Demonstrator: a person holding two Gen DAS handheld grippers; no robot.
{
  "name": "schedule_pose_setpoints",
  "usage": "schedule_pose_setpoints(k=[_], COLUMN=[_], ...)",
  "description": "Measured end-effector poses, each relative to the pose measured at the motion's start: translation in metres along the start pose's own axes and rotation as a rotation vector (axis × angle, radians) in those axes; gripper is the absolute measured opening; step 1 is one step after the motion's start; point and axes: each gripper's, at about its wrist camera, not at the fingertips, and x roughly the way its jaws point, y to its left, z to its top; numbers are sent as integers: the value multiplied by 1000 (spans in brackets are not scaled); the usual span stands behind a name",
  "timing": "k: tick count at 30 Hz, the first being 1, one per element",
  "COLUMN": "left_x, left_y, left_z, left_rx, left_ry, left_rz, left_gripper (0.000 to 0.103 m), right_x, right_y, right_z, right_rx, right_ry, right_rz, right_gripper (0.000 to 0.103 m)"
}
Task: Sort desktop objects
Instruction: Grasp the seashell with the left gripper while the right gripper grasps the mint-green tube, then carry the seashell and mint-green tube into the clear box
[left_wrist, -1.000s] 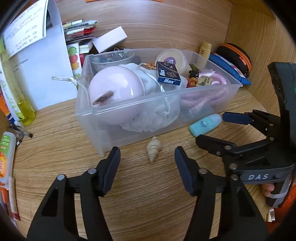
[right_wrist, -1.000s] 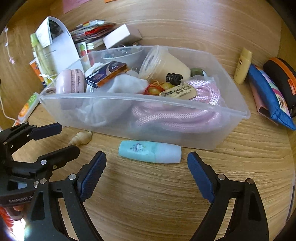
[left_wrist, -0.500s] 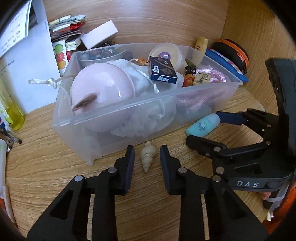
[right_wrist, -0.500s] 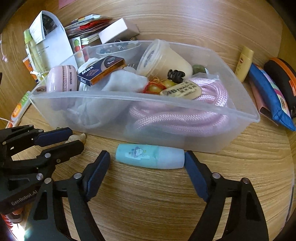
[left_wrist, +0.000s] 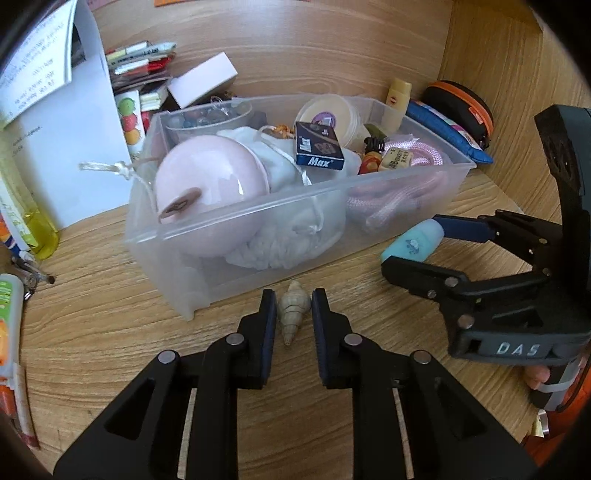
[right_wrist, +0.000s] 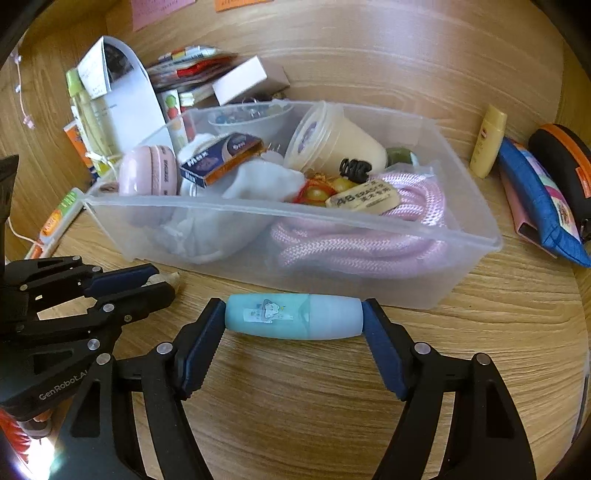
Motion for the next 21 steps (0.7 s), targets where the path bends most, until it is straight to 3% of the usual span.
schedule_pose_setpoints(k=[10, 21], left_x=[-24, -49], left_y=[-4, -5], left_z=[1, 26], left_rx=[-28, -47], left_ry=[-85, -190], left_rz=[51, 38], left_gripper=[18, 19], right_x=[-30, -64], right_y=[-19, -38], right_z=[0, 14], right_rx=[35, 57], right_ry=[-60, -159], right_rz=[27, 14], right_gripper=[71, 71])
